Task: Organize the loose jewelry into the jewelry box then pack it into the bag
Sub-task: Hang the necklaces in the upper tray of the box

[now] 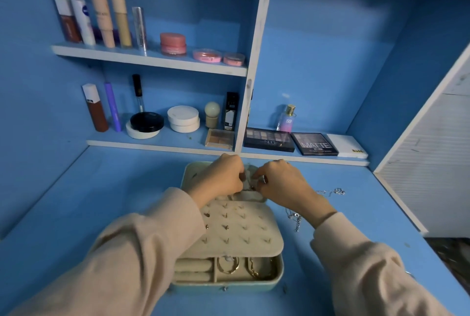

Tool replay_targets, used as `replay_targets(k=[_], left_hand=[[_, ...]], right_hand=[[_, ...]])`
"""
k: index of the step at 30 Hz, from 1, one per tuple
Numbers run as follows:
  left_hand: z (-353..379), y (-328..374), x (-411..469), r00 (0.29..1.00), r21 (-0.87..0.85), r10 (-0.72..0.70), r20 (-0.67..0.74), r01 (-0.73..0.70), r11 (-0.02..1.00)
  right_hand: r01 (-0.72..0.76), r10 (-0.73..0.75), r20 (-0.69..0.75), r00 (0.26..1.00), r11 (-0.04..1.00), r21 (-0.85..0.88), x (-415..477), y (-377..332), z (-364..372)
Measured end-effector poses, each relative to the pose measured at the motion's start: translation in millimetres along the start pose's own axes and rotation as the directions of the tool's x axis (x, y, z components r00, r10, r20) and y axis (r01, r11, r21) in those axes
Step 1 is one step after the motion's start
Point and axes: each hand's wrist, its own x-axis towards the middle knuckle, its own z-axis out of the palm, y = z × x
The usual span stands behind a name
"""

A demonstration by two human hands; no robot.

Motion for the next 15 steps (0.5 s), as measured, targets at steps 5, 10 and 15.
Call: replay_targets(k=[5,10,15], left_hand=[[-10.0,-0.6,0.5,0.994,-0.472,-0.098,0.046,0.108,0.875],[-11.6,6.7,2.4,0.985,-0.717,-0.153,0.082,0.164,0.677],[-17.4,0.1,-6.6,0.997,-0.407,-0.048,0.068,0.071,0.911]], right_hand=[[0.005,0.015,-0.046,0.999,0.914,0.406,-11.7,-2.8,-22.6],[-0.005,0.091,-0.113,0.989,0.802,0.597,-10.4,-6.9,-29.9],[0.004,0.087,-0.127,0.988,0.811,0.585,-14.4,-1.3,-27.9]])
